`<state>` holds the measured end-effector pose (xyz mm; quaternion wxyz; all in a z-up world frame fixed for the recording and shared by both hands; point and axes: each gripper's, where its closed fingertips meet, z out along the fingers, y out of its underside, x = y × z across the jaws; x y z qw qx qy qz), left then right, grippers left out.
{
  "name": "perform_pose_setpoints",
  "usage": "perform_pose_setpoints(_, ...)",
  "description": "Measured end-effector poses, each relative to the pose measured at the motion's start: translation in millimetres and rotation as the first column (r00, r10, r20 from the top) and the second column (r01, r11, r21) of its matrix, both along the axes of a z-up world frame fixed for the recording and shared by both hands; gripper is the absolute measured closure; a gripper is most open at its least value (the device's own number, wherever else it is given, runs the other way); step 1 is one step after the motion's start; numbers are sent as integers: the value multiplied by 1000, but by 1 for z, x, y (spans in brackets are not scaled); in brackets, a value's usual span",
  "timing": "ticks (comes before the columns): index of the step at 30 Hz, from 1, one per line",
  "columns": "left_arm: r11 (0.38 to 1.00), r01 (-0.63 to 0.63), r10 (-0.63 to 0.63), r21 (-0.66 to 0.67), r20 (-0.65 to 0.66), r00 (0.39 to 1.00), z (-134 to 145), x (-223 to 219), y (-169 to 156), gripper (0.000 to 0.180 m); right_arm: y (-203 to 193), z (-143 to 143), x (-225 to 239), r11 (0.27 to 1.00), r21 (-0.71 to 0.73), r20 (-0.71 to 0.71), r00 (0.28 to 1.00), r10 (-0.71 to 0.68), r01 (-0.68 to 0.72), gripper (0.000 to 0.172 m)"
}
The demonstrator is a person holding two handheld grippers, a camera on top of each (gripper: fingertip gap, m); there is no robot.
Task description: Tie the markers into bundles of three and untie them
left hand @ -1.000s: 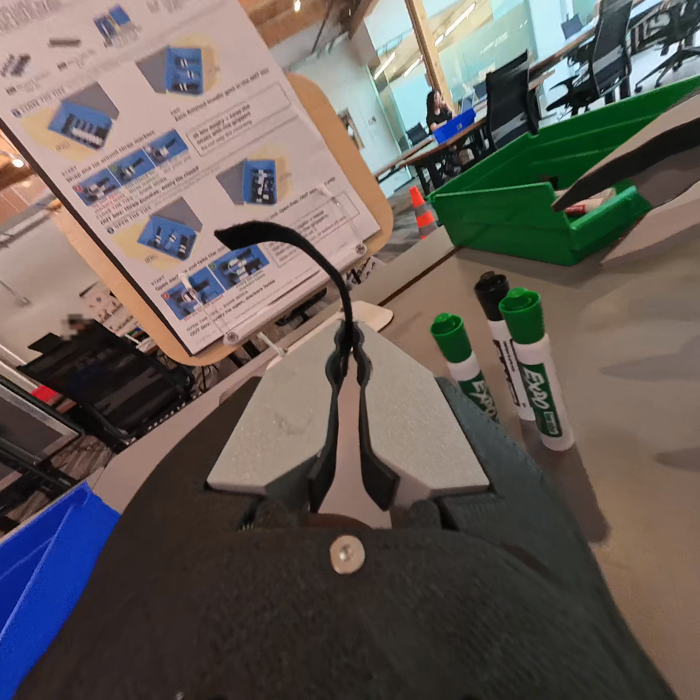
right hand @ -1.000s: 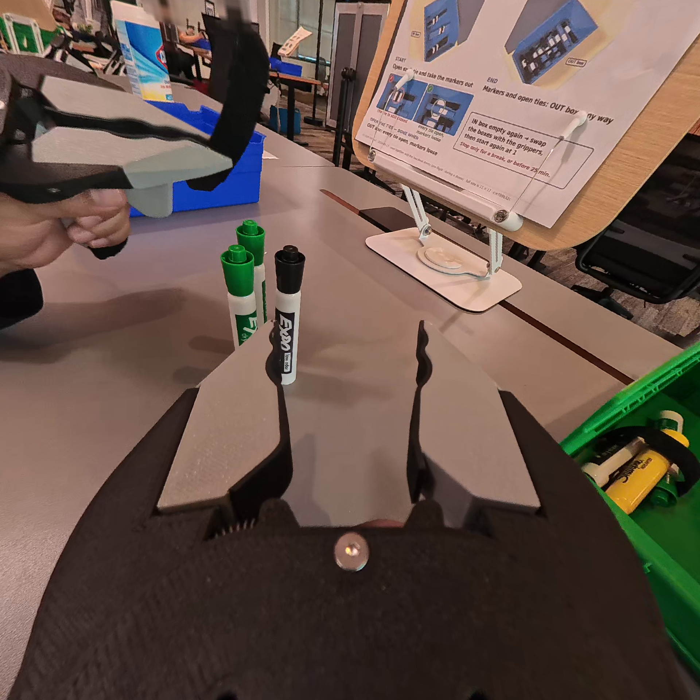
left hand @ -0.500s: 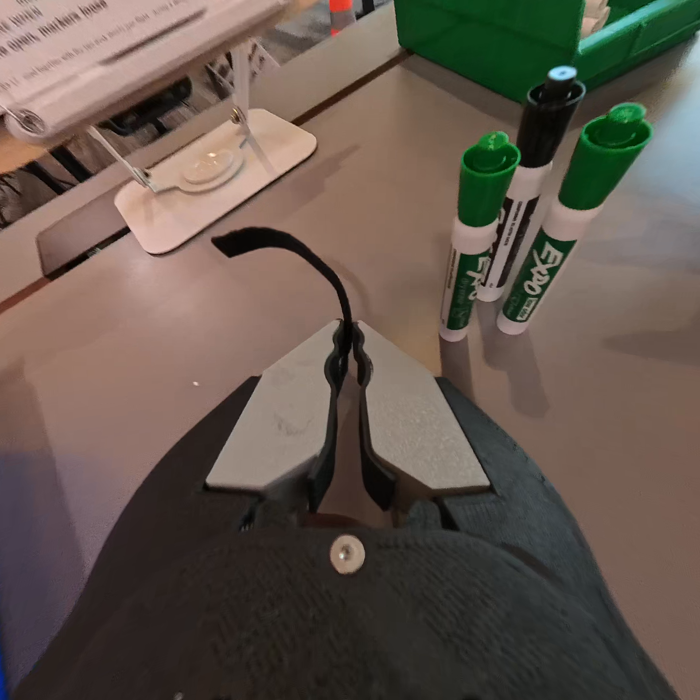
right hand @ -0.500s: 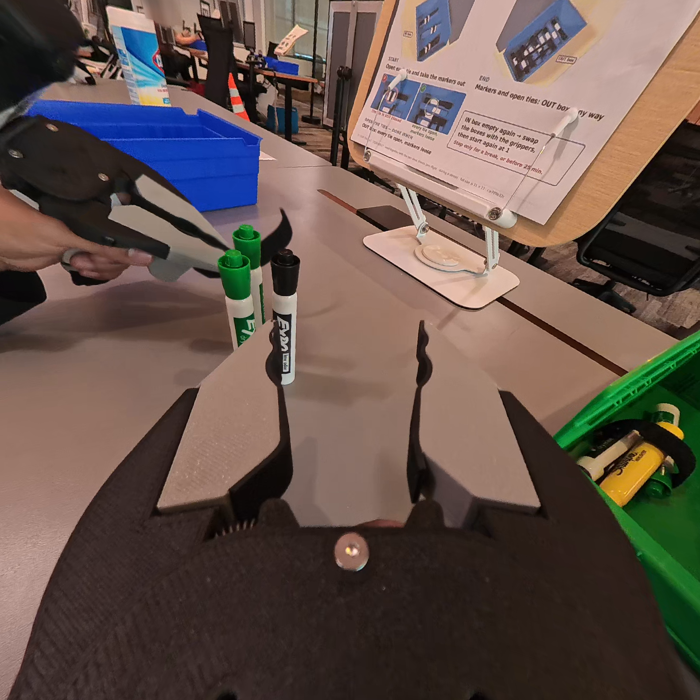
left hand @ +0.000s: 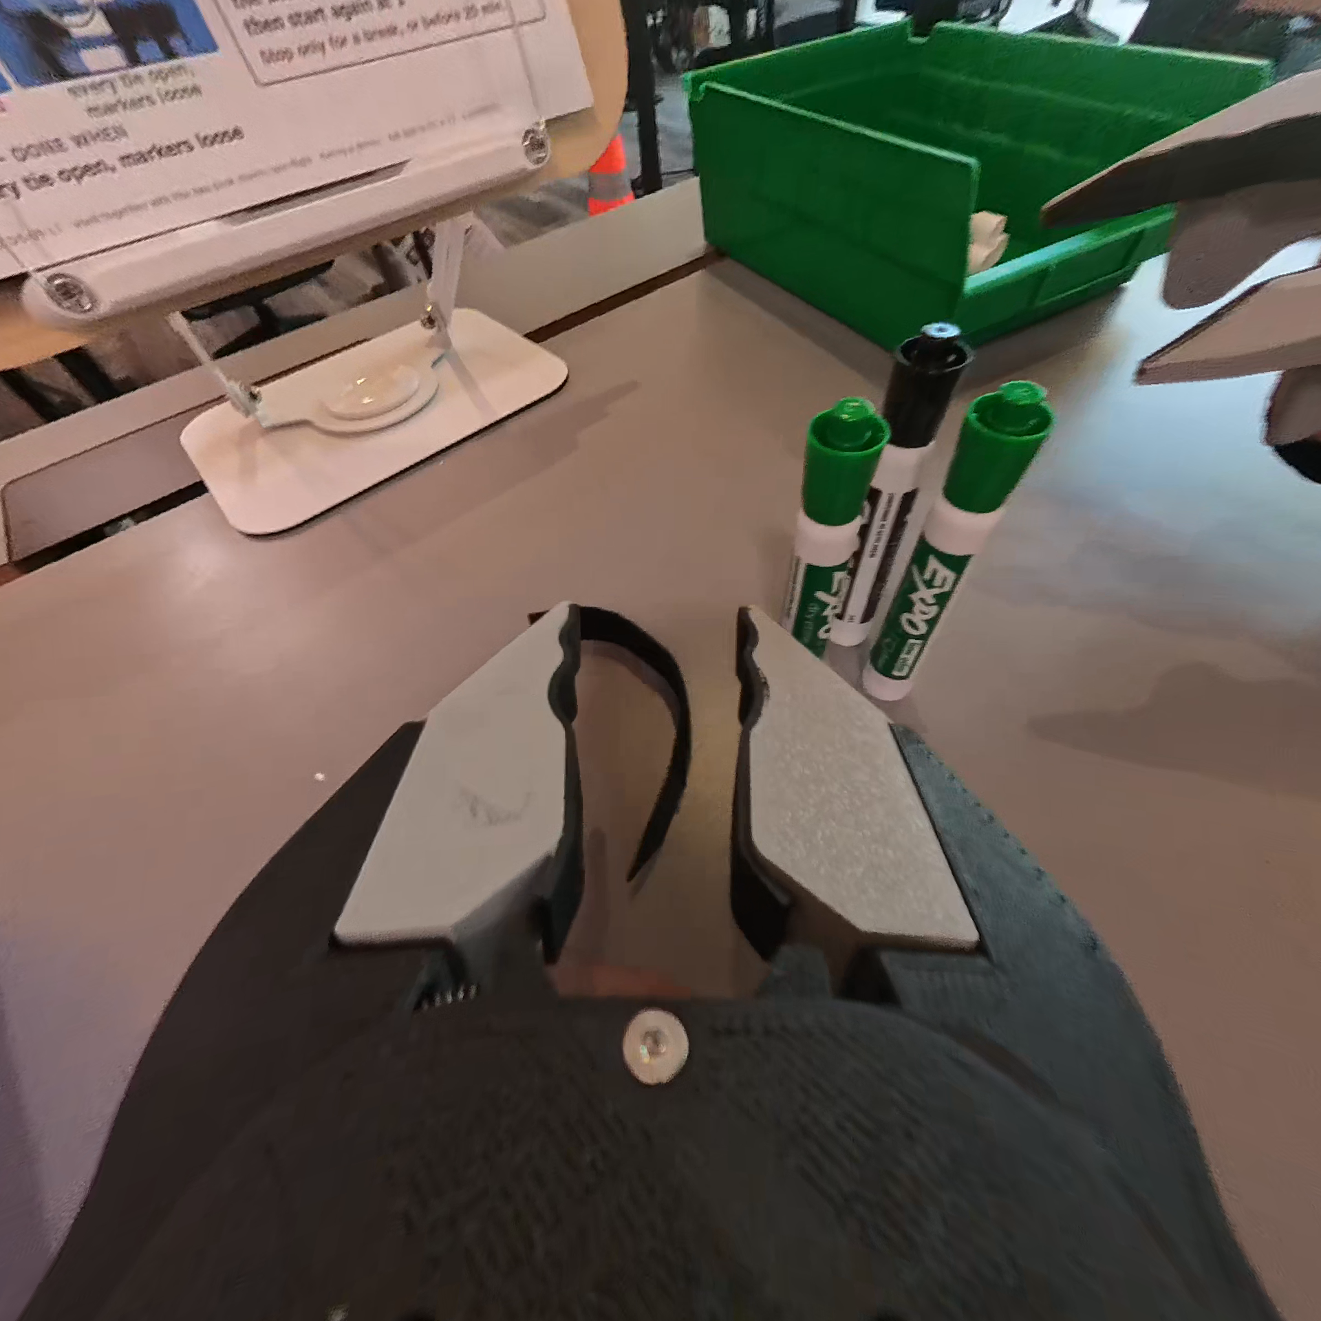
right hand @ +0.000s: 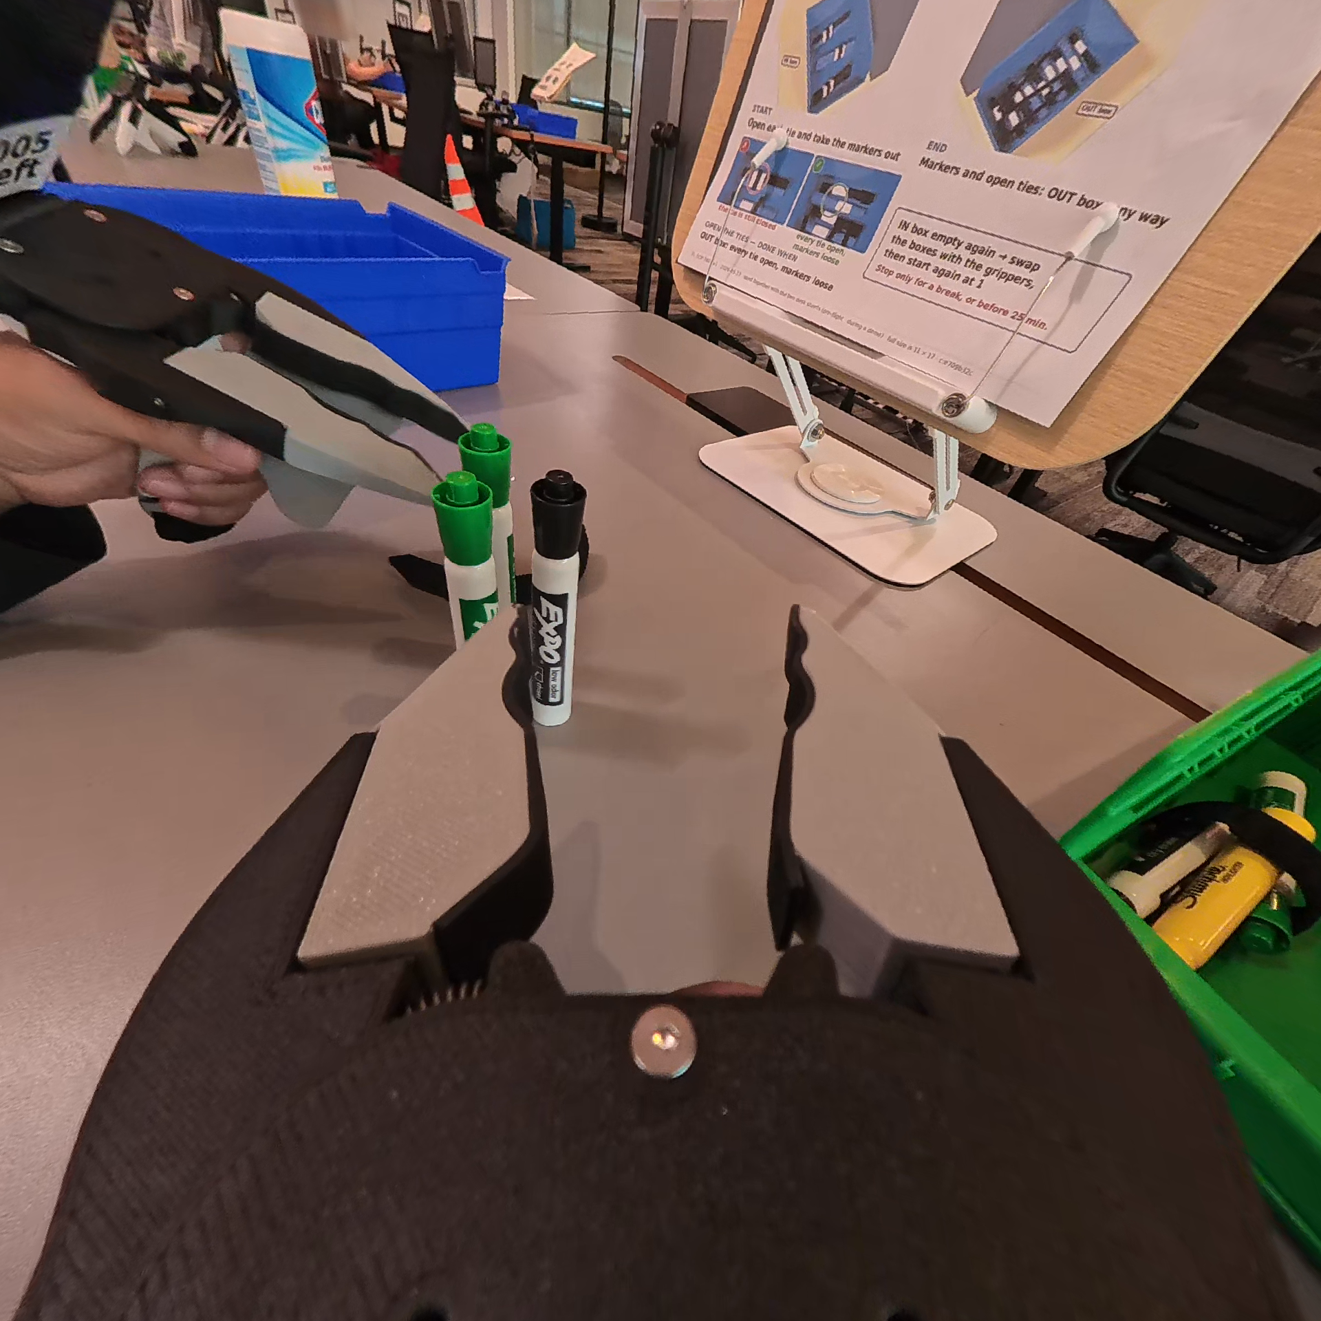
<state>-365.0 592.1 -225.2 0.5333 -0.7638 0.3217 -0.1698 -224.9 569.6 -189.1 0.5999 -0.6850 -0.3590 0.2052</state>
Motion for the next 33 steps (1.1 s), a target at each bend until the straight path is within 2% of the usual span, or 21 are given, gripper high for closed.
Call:
perform_pose_setpoints(3, 998, 64, -64, -14, 18, 998, 0, 10, -8, 141, 0, 0, 0, 1000, -1, -3, 1000, 1, -1, 104)
perform_pose_setpoints(8, 995, 97, -97, -3, 32, 995, 3, 16, -13, 143, -3, 1, -4, 1000, -2, -19, 1000, 21, -21, 107)
perform_pose_setpoints(14, 988, 148, -149, 34, 12, 989, 3, 30, -19, 143, -14, -1, -16, 994, -13, -19, 994, 105, -105, 116)
perform_pose_setpoints(18, 980, 197, -196, 21, -13, 980, -7, 42, -19, 144, -28, -6, -33, 975, -46, -32, 976, 217, -218, 117)
perform_pose_setpoints(23, 979, 205, -204, 4, -52, 977, -18, 50, -14, 143, -32, -15, -41, 965, -71, -4, 968, 251, -251, 117)
perform_pose_setpoints(33, 974, 228, -228, 0, -65, 971, -22, 60, -9, 162, -33, -25, -47, 960, -95, 26, 963, 268, -265, 118)
